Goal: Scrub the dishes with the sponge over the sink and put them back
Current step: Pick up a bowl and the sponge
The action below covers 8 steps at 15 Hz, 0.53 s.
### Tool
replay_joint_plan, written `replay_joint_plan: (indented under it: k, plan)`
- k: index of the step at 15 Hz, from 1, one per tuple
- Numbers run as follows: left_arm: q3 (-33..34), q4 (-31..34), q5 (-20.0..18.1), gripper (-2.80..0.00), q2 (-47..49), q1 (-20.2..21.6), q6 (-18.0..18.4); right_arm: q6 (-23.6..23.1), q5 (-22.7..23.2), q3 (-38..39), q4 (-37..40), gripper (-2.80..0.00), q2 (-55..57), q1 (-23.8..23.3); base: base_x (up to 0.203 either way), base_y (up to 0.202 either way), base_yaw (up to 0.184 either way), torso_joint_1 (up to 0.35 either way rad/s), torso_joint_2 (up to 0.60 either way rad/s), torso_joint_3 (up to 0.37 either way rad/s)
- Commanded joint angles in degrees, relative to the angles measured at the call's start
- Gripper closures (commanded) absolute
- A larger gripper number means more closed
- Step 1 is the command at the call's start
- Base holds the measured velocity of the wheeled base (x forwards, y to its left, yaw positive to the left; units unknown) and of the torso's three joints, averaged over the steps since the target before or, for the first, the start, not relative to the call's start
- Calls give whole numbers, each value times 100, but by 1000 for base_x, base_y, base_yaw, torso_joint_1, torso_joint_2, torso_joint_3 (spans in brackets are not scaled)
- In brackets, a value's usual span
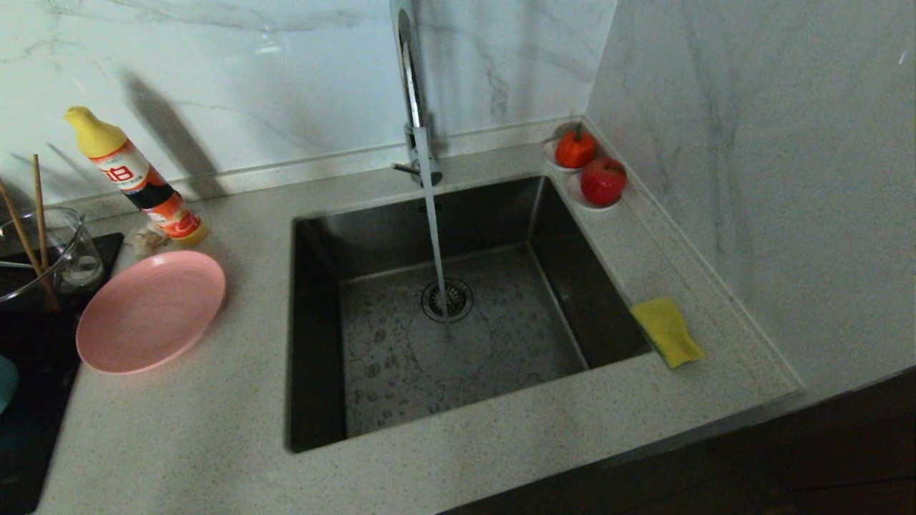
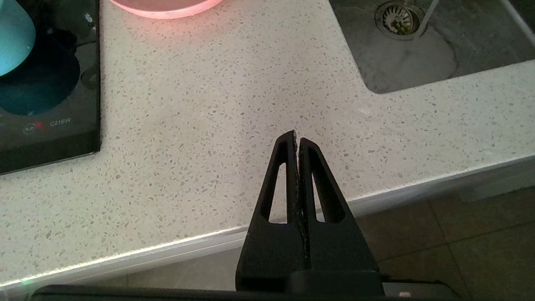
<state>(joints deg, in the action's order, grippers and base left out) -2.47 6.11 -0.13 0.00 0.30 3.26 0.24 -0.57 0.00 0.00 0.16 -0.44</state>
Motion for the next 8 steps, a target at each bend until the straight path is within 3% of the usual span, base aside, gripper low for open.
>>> replay_joint_plan:
  k: [1, 6, 8]
  plan:
    - [1, 13, 3, 0, -26, 5, -47, -129, 13, 0, 18, 0, 2, 0, 0, 0, 0, 0, 0, 0]
    - [28, -101, 13, 0, -25, 5, -203, -322, 25, 0, 16, 0, 2, 0, 0, 0, 0, 0, 0, 0]
    - [28, -101, 13, 0, -18, 5, -212, -745, 101, -18, 35, 0, 2, 0, 0, 0, 0, 0, 0, 0]
